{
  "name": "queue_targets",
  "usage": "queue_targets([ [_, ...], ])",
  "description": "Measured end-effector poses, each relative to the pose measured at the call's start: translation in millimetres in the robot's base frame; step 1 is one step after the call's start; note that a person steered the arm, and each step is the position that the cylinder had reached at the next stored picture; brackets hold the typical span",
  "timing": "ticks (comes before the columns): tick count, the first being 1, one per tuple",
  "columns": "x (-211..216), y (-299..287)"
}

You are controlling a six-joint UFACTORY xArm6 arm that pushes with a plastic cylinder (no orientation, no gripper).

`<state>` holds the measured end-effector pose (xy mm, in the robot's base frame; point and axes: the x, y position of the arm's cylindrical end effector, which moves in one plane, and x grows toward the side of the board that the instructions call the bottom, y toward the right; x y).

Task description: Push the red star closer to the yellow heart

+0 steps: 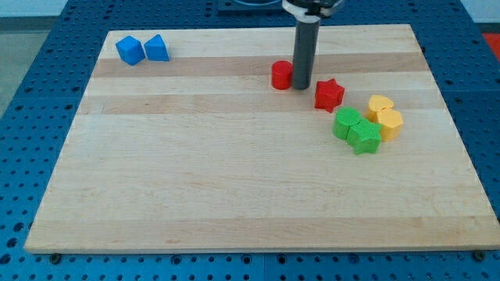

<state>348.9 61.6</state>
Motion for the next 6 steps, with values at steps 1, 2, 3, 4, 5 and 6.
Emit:
queue_targets([
  [1, 7.8, -6.0],
  [2, 15.8, -6.0],
  [3, 19.2, -0.6],
  [4, 19.2, 9.8],
  [5, 19.2, 29.2],
  [6, 19.2, 46.9],
])
